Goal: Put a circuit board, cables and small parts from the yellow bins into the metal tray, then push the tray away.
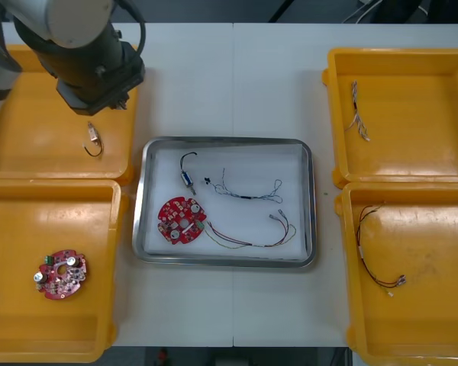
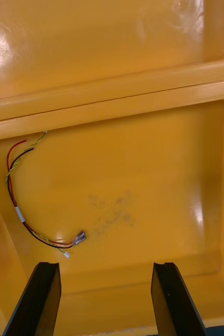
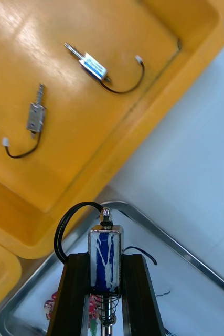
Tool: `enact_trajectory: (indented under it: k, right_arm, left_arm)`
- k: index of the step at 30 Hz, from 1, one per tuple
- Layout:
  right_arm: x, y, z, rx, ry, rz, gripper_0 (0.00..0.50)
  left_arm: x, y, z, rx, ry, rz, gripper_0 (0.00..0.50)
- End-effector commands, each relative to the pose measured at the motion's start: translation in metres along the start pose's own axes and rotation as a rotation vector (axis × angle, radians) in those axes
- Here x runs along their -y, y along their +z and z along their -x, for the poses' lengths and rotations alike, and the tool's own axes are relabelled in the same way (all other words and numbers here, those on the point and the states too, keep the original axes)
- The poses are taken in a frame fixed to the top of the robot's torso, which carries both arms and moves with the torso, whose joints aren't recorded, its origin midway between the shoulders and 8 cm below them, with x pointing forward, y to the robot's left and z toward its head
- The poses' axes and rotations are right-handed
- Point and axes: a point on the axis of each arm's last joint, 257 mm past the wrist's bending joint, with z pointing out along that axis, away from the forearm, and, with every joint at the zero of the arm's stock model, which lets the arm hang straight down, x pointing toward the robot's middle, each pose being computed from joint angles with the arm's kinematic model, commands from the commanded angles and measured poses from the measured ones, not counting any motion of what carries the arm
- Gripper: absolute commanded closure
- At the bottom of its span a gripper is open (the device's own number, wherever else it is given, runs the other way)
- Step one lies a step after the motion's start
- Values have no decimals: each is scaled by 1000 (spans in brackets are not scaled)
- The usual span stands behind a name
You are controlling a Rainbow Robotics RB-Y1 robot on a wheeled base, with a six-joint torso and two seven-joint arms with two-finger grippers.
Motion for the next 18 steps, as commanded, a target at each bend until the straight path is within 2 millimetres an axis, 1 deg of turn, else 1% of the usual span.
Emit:
enact_trajectory:
  k: [1,4,7,11,12,14,18]
  right_arm:
    - [14,-12,7,36,-13,-43,0]
    - [14,-12,7,36,-13,-43,0]
    - [14,-12,7,36,-13,-43,0]
    - [14,-12,7,36,-13,-43,0]
    - [14,-12,7,36,-13,-43,0]
    - [14,-12,7,36,-13,-43,0]
    - [14,-12,7,36,-13,-43,0]
  left_arm:
    - [47,-13,-34,30,48,-70,500]
    - [55,-6,-52,33,45,-69,500]
    - [56,3,-69,26,50,-62,500]
    - [51,17,-92,22,42,-55,500]
    - [50,19,-94,27,43,-51,500]
    - [47,28,-105,50,56,-41,500]
    - [48,41,-123,60,60,-51,500]
